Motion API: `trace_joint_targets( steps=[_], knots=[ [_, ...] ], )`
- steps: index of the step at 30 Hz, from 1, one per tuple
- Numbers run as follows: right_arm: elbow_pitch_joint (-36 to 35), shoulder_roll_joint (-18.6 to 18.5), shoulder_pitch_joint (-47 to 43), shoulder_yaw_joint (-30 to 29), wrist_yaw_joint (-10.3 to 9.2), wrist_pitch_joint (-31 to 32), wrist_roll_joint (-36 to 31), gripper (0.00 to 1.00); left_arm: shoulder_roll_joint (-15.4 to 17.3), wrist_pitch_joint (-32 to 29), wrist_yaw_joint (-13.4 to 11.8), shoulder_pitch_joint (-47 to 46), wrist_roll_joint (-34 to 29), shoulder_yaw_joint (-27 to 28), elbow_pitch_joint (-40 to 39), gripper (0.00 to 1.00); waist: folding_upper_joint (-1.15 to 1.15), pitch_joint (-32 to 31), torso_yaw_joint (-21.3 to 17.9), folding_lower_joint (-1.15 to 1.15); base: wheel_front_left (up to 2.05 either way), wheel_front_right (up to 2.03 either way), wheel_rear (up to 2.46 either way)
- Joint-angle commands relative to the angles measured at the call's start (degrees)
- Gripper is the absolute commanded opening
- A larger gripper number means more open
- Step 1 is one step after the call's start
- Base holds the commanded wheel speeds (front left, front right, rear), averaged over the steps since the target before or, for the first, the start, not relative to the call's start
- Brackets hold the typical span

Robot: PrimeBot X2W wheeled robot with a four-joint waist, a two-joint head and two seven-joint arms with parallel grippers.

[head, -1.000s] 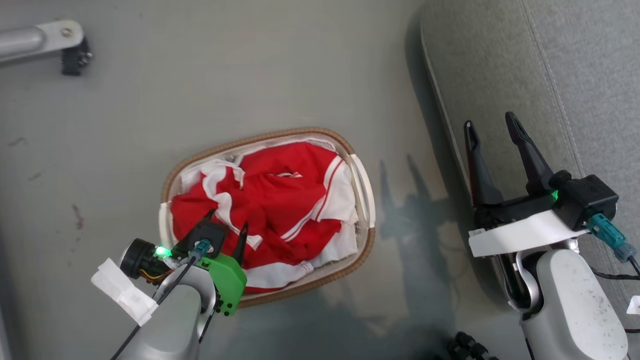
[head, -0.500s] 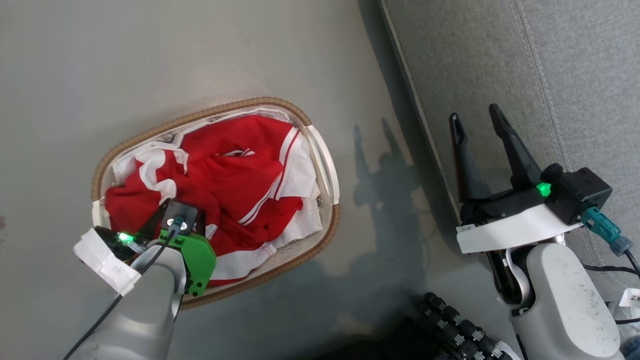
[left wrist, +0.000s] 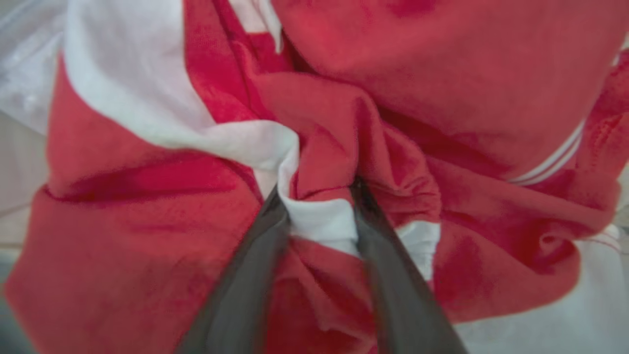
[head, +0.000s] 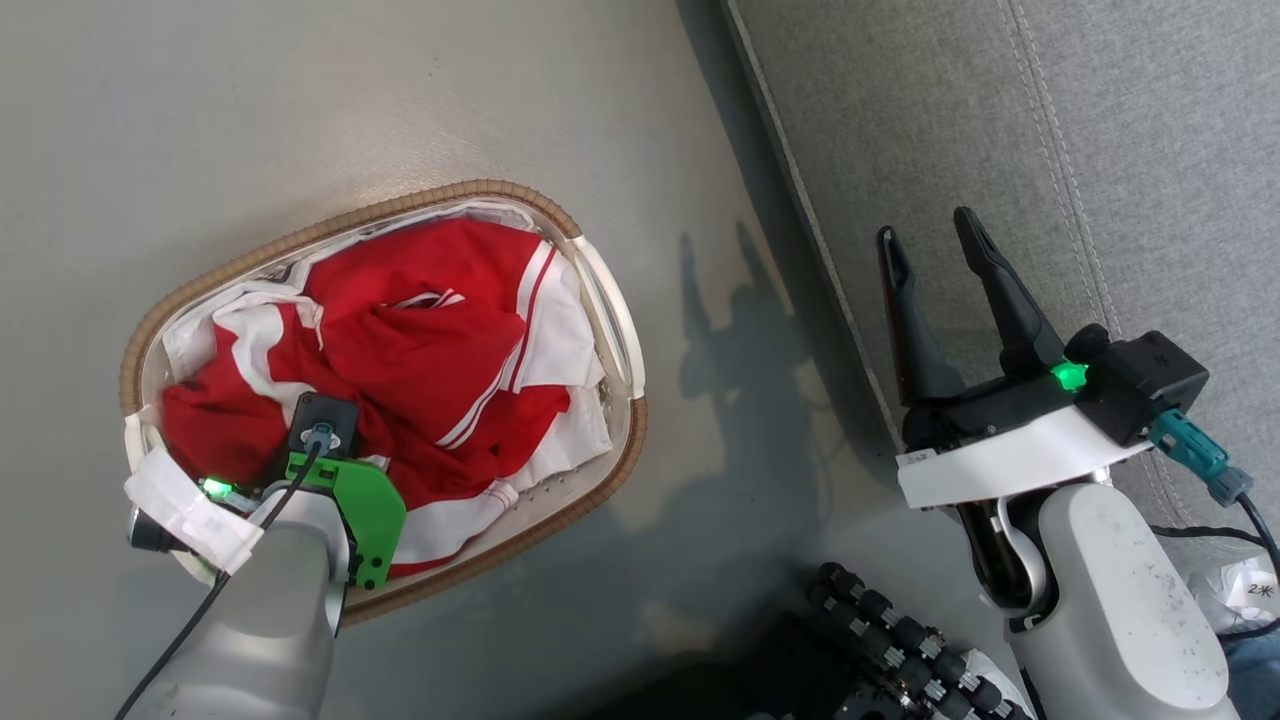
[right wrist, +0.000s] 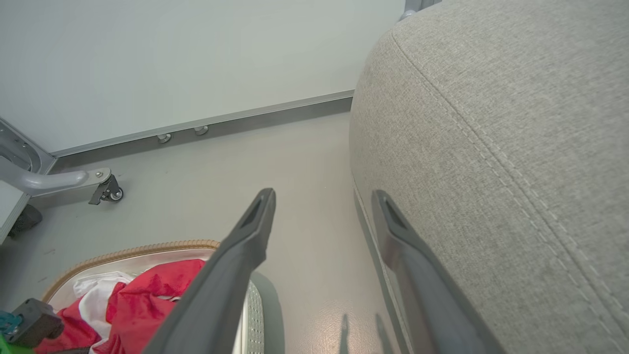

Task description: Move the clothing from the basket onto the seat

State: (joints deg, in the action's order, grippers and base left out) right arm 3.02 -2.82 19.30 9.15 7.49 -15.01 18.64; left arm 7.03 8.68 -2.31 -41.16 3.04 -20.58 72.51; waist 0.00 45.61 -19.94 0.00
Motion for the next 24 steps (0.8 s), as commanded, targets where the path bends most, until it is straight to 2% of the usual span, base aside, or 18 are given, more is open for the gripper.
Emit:
trace_joint_targets(
  steps=[1, 6, 12, 16, 24],
  knots=[
    [0.2, -0.1, 0.2, 0.1, 0.0, -0.3, 0.3, 1.0, 0.0, -0.2, 0.2, 0.0, 0.5, 0.0, 0.2, 0.0, 0.0, -0.2, 0.0, 0.0, 0.0, 0.0, 0.0],
    [0.6, -0.1, -0.3, 0.0, 0.0, -0.3, 0.2, 1.0, -0.4, 1.1, 1.4, 1.0, 1.4, -0.3, 0.4, 0.0, 0.0, -1.6, 0.1, 0.0, 0.0, 0.0, 0.0],
    [1.8, -0.2, -1.4, -1.4, 0.0, -0.3, -0.4, 1.0, -1.3, 4.0, 4.1, 2.8, 3.3, 0.3, -0.1, 0.0, 0.0, -5.2, 1.7, 0.0, 0.0, 0.0, 0.0],
    [2.2, -0.2, -2.2, -2.3, 0.0, -0.3, -2.5, 1.0, -1.7, 5.4, 5.9, 4.7, 4.6, 0.5, -0.8, 0.0, 0.0, -9.1, 3.7, 0.0, 0.0, 0.0, 0.0],
    [3.2, -0.2, -5.3, -4.5, 0.0, -0.3, -7.2, 1.0, -2.5, 6.5, 7.6, 8.1, 5.6, -0.6, -4.6, 0.0, 0.0, -18.8, 8.5, 0.0, 0.0, 0.0, 0.0]
  ],
)
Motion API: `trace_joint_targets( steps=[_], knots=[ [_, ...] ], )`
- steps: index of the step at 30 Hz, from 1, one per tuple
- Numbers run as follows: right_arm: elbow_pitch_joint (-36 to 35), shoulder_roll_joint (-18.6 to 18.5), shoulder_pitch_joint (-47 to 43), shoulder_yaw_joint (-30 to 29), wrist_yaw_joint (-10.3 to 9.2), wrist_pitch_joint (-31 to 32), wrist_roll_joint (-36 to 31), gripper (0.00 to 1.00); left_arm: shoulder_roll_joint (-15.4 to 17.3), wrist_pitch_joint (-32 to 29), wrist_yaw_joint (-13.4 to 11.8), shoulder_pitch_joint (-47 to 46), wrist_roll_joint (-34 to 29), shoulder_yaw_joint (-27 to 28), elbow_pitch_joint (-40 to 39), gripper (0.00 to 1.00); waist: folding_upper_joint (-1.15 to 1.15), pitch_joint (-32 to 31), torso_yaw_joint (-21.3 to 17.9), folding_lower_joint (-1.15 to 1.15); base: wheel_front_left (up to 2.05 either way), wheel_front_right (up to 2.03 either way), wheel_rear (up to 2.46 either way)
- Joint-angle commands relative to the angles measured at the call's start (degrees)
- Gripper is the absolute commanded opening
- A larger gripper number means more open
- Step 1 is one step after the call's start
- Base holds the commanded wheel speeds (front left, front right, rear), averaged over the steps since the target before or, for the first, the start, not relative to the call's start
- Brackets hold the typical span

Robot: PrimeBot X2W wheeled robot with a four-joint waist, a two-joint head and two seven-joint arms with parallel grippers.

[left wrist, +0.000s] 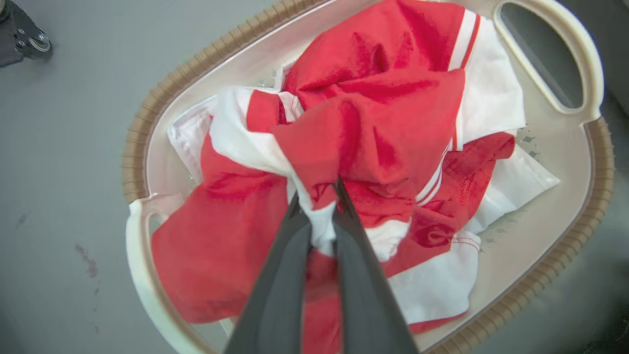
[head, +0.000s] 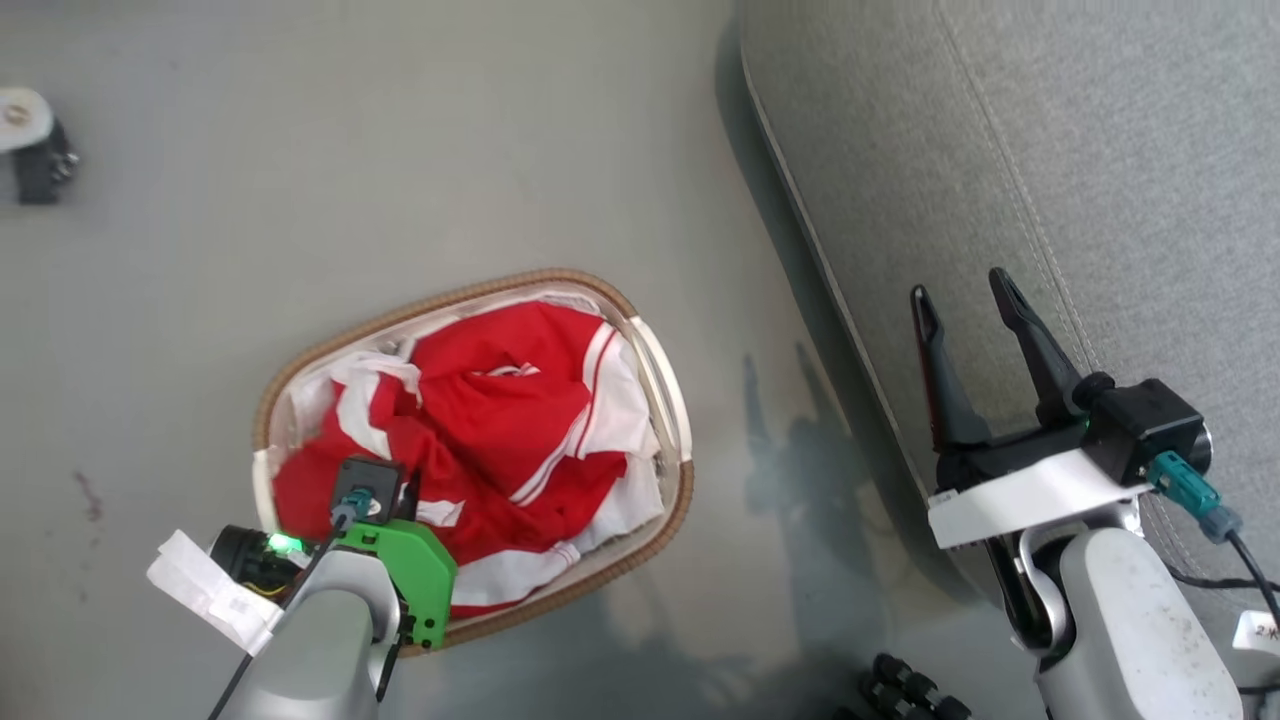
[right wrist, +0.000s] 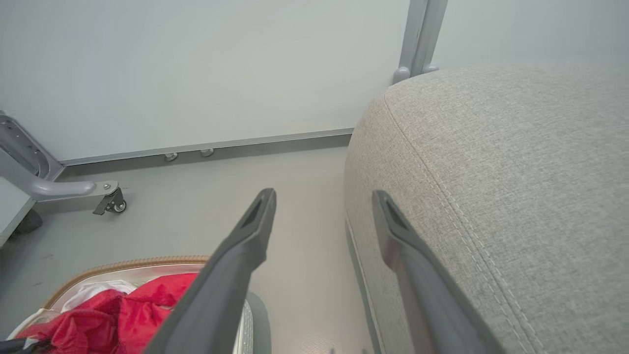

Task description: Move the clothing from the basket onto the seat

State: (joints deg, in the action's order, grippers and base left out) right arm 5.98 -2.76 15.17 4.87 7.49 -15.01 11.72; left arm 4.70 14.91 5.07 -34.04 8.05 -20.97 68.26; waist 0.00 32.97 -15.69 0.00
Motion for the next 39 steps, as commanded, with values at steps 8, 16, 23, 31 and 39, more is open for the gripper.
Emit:
trace_joint_targets(
  steps=[8, 16, 23, 31, 39],
  knots=[
    [1.2, -0.2, -5.7, -1.7, 0.0, -0.3, -5.1, 1.0, -0.5, 0.3, 1.6, 3.7, -0.6, -3.5, -8.6, 0.0, 0.0, -16.9, 9.3, 0.0, 0.0, 0.0, 0.0],
    [1.9, -0.2, -10.4, -2.3, 0.0, -0.3, -7.4, 1.0, 0.7, 0.3, 2.5, 1.3, -1.2, -10.0, -15.0, 0.0, 0.0, -26.4, 12.5, 0.0, 0.0, 0.0, 0.0],
    [2.2, -0.2, -13.3, -2.1, 0.0, -0.3, -8.5, 1.0, 3.9, -1.0, 2.5, -3.7, 3.5, -21.2, -21.2, 0.0, 0.0, -32.0, 13.8, 0.0, 0.0, 0.0, 0.0],
    [1.7, -0.2, -12.6, -1.2, 0.0, -0.3, -9.3, 1.0, 10.0, -4.4, 2.5, -13.0, 10.7, -31.5, -30.9, 0.0, 0.0, -33.7, 14.3, 0.0, 0.0, 0.0, 0.0],
    [1.9, -0.2, -10.8, 1.9, 0.0, -0.3, -9.7, 1.0, 11.9, -4.0, 2.5, -20.6, 13.7, -35.7, -35.3, 0.0, 0.0, -34.4, 14.4, 0.0, 0.0, 0.0, 0.0]
  ],
)
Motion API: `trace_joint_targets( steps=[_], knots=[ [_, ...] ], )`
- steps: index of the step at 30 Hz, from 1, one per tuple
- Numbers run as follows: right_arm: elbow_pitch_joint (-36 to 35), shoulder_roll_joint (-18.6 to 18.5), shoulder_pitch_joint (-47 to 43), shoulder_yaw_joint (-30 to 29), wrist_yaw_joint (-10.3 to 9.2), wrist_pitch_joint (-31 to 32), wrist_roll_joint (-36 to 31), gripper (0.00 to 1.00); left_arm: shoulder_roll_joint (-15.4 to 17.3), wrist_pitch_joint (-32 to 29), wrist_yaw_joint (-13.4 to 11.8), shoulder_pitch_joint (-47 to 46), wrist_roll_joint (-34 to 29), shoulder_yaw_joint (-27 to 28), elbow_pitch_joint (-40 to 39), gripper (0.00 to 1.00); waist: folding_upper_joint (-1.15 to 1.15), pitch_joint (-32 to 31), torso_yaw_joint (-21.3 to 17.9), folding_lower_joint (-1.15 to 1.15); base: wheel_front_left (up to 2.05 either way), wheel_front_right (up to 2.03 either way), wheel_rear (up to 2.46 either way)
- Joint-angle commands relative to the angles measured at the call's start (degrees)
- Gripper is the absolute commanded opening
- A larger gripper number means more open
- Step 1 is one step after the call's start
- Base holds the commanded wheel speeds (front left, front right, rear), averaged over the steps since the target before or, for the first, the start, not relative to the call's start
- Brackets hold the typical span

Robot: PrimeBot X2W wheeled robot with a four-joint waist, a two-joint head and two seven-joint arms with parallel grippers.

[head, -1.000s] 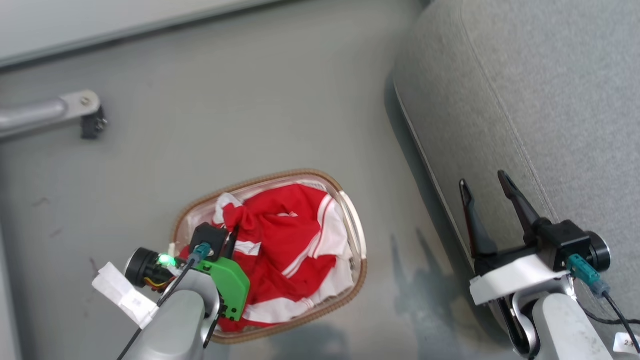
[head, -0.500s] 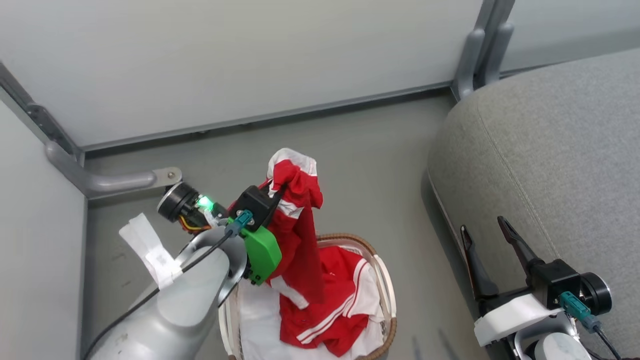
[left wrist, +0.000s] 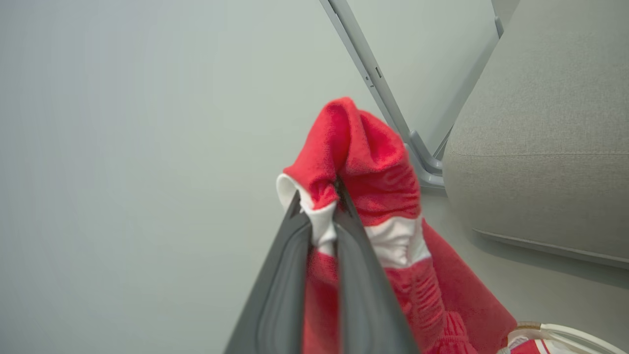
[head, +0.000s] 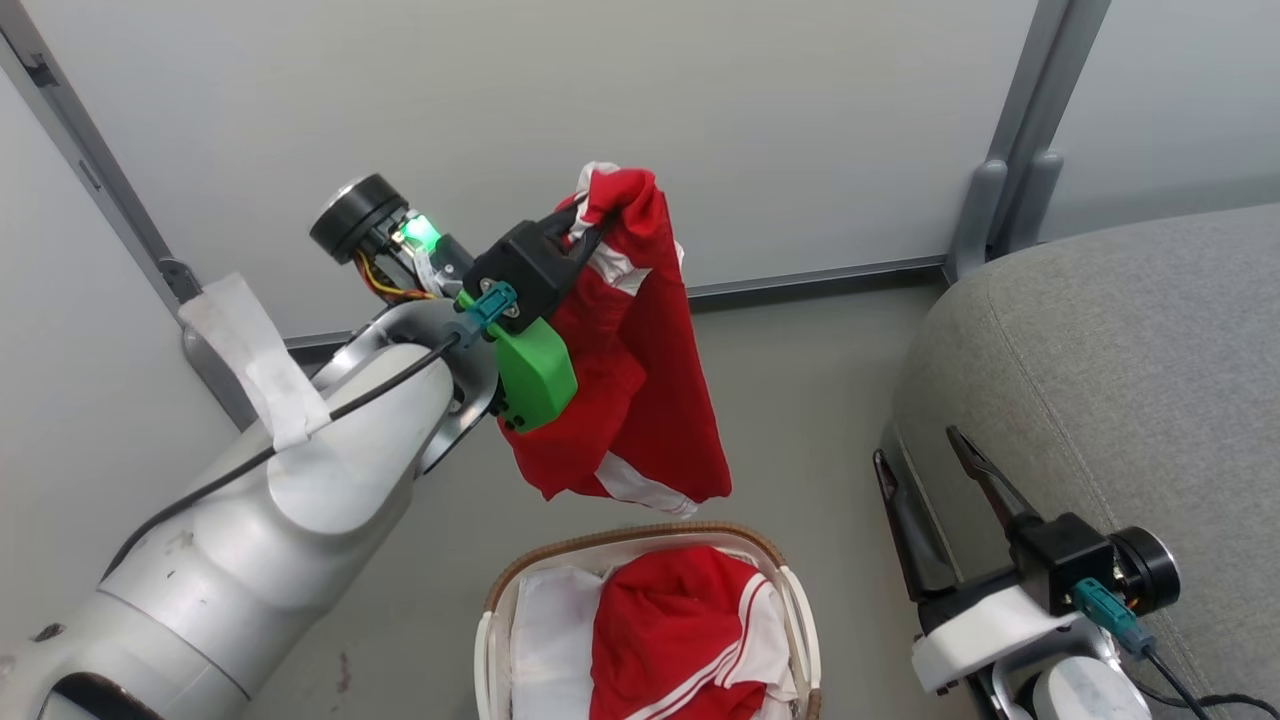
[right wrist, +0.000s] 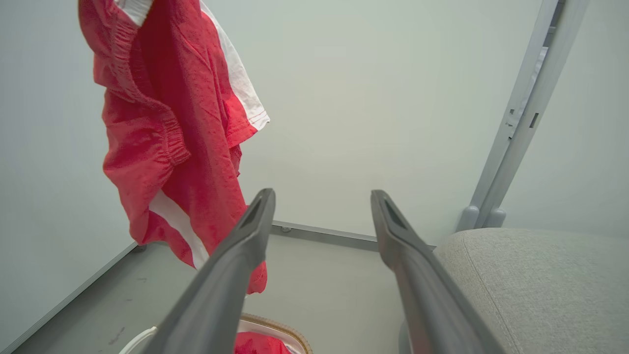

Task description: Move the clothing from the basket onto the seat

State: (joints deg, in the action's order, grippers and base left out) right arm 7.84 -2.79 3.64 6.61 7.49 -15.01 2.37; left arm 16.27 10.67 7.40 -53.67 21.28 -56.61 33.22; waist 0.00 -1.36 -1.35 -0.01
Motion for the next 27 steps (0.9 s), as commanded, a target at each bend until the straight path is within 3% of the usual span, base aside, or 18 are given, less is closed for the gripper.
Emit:
trace_joint_targets(
  steps=[1, 14, 27],
  knots=[
    [0.0, -0.2, 1.1, 0.6, 0.0, -0.3, -0.4, 1.0, 0.2, 0.6, 0.1, -1.5, 0.6, -0.4, -0.5, 0.0, 0.0, -0.2, 0.1, 0.01, 0.0, 0.0, 0.0],
    [2.6, -0.2, 8.6, 8.8, 0.0, -0.3, -4.1, 1.0, -1.3, 2.1, 0.1, -6.6, 2.5, -5.2, -5.0, 0.0, 0.0, -0.3, 1.7, 0.01, 0.0, 0.0, 0.0],
    [8.3, -0.2, 13.8, 8.4, 0.0, -0.2, -6.7, 1.0, -2.5, 2.4, -0.1, -7.0, 2.5, -7.8, -12.1, 0.0, 0.0, -0.3, 5.2, 0.01, 0.0, 0.0, 0.0]
  ],
)
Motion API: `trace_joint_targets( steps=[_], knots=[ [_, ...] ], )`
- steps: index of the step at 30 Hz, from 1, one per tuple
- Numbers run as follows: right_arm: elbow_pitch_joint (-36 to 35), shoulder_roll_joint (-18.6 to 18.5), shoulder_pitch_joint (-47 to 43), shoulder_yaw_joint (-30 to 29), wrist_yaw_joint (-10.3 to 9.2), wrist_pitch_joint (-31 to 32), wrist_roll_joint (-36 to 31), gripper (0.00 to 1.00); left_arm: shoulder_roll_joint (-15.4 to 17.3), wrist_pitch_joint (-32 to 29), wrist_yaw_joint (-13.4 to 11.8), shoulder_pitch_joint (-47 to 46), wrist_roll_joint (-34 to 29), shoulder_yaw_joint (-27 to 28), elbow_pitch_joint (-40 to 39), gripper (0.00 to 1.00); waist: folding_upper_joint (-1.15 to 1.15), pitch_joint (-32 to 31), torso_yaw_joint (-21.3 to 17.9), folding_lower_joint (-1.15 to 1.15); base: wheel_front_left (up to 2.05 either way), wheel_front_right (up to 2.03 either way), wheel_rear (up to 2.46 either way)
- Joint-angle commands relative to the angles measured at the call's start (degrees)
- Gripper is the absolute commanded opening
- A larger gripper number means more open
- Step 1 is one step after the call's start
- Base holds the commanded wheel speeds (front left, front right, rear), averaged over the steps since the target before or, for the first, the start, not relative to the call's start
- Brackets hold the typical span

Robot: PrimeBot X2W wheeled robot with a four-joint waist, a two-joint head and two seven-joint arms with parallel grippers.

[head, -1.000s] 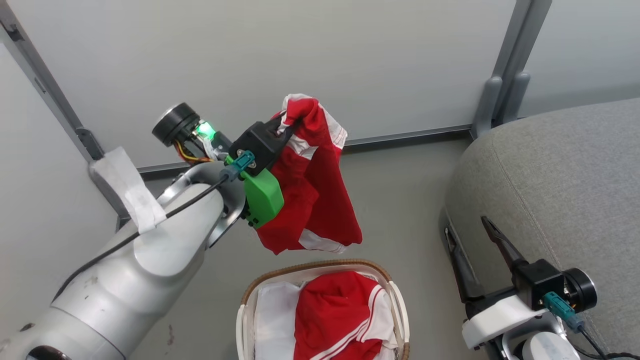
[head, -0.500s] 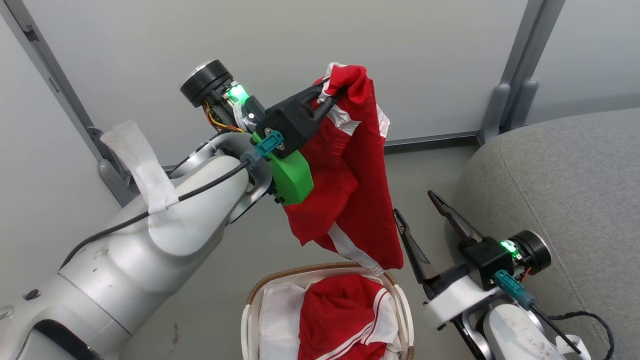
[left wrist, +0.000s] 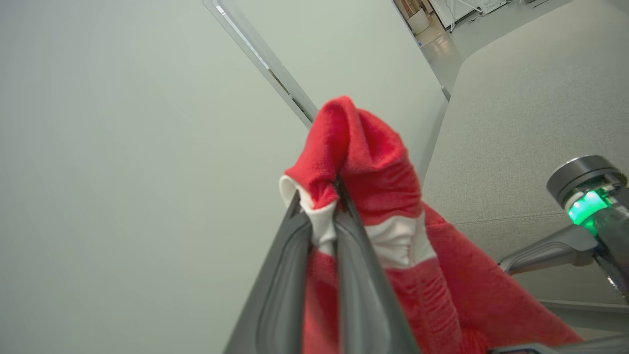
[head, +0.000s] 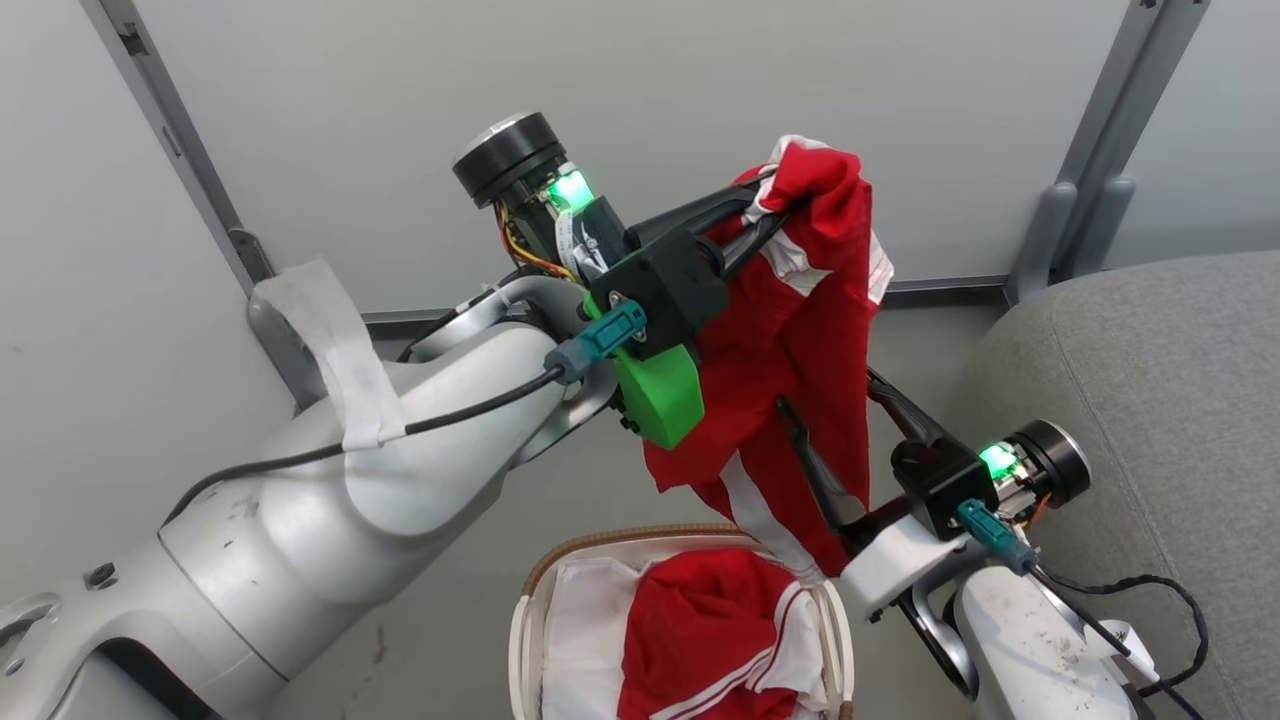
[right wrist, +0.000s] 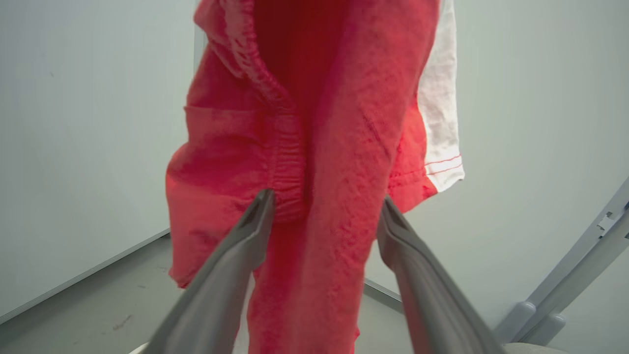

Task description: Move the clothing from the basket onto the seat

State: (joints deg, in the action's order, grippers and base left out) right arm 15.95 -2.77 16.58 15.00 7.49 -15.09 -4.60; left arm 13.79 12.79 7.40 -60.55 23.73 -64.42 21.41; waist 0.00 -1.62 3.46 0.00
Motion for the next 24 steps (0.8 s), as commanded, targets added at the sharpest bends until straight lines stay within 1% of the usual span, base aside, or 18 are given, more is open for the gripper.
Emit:
trace_joint_targets(
  steps=[1, 7, 8, 9, 10, 12, 14, 17, 18, 22, 24],
  knots=[
    [0.6, -0.2, 1.0, 0.1, 0.0, -0.1, 0.9, 1.0, -0.1, 0.3, -0.1, 0.1, 0.2, -0.1, -0.8, 0.0, 0.0, 0.0, 0.6, 0.0, 0.0, 0.0, 0.0],
    [3.9, -0.2, 2.8, 2.9, 0.0, -0.1, 2.9, 1.0, -0.2, 0.1, -0.6, 1.8, 1.0, -0.6, -3.9, 0.0, 0.0, -0.1, 1.6, 0.0, 0.0, 0.0, 0.0],
    [4.3, -0.2, 3.1, 3.4, 0.0, -0.1, 3.3, 0.7, 0.0, 0.0, -0.7, 2.1, 1.1, -0.7, -4.4, 0.0, 0.0, -0.1, 1.7, 0.0, 0.0, 0.0, 0.0],
    [4.5, -0.2, 3.3, 3.6, 0.0, -0.1, 3.6, 0.59, 0.1, 0.1, -0.8, 2.4, 1.4, -0.7, -4.8, 0.0, 0.0, -0.1, 1.8, 0.0, 0.0, 0.0, 0.0],
    [4.8, -0.2, 3.5, 3.9, 0.0, -0.1, 4.0, 0.45, 0.2, 0.0, -0.9, 2.9, 1.8, -0.8, -5.1, 0.0, 0.0, -0.1, 1.9, 0.0, 0.0, 0.0, 0.0],
    [5.2, -0.2, 3.9, 4.2, 0.0, -0.1, 4.4, 0.36, 0.6, 0.1, -1.0, 3.7, 2.4, -0.8, -5.6, 0.0, 0.0, -0.1, 2.0, 0.0, 0.0, 0.0, 0.0],
    [5.3, -0.2, 4.0, 4.4, 0.0, -0.1, 4.7, 0.31, 0.9, 0.0, -1.1, 4.7, 3.0, -0.8, -5.8, 0.0, 0.0, -0.1, 2.1, 0.0, 0.0, 0.0, 0.0],
    [5.4, -0.2, 3.9, 4.5, 0.0, -0.1, 5.2, 0.15, 1.1, 0.4, -1.5, 6.4, 4.1, -0.4, -5.8, 0.0, 0.0, -0.1, 2.1, 0.0, 0.0, 0.0, 0.0],
    [5.4, -0.2, 3.6, 4.5, 0.0, -0.1, 5.2, 0.12, 1.2, 0.5, -1.5, 7.0, 4.6, -0.4, -5.7, 0.0, 0.0, -0.1, 2.1, 0.0, 0.0, 0.0, 0.0],
    [5.5, -0.2, 2.6, 3.8, 0.0, -0.1, 5.5, 0.01, 1.3, 1.1, -2.0, 9.8, 7.0, 0.6, -4.9, 0.0, 0.0, 0.0, 1.9, 0.0, 0.0, 0.0, 0.0],
    [5.4, -0.2, 2.3, 3.4, 0.0, -0.1, 5.6, 0.0, 1.2, 1.6, -2.7, 11.3, 7.6, 1.5, -4.4, 0.0, 0.0, 0.1, 1.8, 0.0, 0.0, 0.0, 0.0]
  ],
)
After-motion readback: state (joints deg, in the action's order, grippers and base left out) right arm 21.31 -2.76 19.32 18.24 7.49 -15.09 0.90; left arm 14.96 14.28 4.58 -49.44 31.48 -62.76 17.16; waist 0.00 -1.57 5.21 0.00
